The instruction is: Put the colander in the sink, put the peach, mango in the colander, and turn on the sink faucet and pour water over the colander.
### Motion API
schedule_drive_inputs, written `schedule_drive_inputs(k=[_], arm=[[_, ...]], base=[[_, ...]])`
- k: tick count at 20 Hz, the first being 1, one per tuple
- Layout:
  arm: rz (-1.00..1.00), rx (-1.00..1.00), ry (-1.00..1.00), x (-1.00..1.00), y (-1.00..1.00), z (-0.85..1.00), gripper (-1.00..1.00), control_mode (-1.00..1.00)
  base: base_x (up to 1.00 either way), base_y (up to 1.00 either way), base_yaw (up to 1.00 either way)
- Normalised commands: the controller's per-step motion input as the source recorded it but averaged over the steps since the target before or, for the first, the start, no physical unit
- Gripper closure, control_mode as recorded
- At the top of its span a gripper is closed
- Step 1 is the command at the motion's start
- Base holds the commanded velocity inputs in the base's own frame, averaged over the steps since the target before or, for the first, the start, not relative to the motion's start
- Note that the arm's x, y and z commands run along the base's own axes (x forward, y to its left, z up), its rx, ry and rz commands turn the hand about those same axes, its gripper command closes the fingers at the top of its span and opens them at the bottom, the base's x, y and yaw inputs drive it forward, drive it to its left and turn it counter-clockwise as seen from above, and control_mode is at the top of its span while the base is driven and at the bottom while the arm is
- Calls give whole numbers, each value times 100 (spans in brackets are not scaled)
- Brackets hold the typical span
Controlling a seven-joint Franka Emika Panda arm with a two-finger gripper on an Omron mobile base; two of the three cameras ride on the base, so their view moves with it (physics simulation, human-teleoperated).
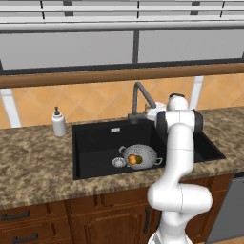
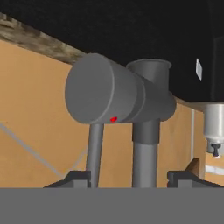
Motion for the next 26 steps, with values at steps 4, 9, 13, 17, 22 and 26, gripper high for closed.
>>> schedule_drive_inputs(k=[4,9,13,17,22,26], arm=[[0,8,-8,1,0,0,-100,-100],[0,4,-6,8,9,0,-100,-100],[0,0,0,44,29,0,-100,-100],[0,0,0,53,22,0,-100,-100],[0,0,0,45,5,0,-100,-100],[0,0,0,43,10,0,100,-100]], base=[[0,0,0],[0,0,0],[0,0,0],[0,0,0],[0,0,0],[0,0,0]])
